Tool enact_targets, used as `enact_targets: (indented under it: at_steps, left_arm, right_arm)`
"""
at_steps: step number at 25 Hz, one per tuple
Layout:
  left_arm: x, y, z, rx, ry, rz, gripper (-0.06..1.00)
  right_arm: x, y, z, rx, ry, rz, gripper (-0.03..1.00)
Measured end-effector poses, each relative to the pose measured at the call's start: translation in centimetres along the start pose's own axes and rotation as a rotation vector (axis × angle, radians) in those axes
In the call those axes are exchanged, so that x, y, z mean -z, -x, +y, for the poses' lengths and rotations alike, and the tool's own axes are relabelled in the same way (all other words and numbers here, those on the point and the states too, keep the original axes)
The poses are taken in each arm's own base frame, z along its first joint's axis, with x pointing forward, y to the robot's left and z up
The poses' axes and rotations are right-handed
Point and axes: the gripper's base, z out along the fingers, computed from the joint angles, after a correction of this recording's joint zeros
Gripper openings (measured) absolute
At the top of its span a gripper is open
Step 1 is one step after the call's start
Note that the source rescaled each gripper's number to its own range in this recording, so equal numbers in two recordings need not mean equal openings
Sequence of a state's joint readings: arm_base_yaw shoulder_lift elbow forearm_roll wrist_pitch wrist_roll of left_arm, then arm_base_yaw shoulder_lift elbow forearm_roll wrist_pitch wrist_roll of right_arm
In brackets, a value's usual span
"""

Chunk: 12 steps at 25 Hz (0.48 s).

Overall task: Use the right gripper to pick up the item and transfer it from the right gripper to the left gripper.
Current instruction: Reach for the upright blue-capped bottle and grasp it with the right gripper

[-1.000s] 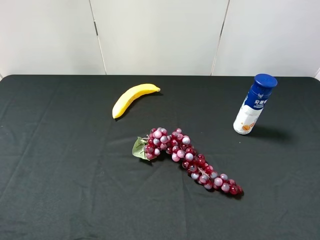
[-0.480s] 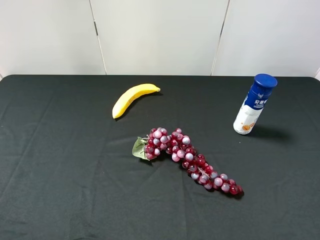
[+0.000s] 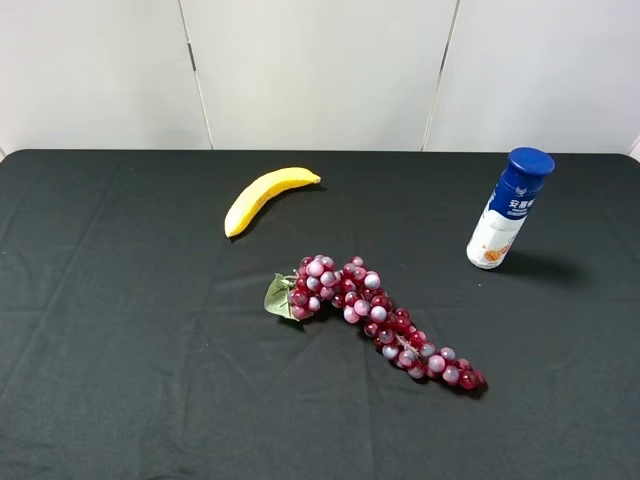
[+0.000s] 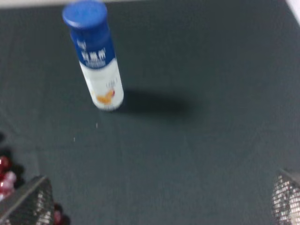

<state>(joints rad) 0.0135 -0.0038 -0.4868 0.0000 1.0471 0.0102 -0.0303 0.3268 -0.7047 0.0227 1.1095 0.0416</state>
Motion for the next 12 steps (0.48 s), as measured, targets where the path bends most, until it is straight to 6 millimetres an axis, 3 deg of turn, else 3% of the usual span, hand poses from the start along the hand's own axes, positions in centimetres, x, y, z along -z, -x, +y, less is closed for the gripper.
enact_targets:
  at_steps: [12]
  left_arm:
    - [0.0,0.0,0.0,0.000,0.000,0.001,0.96]
  right_arm:
    - [-3.4,10.2,1.1,0.046,0.032,0.159,1.00]
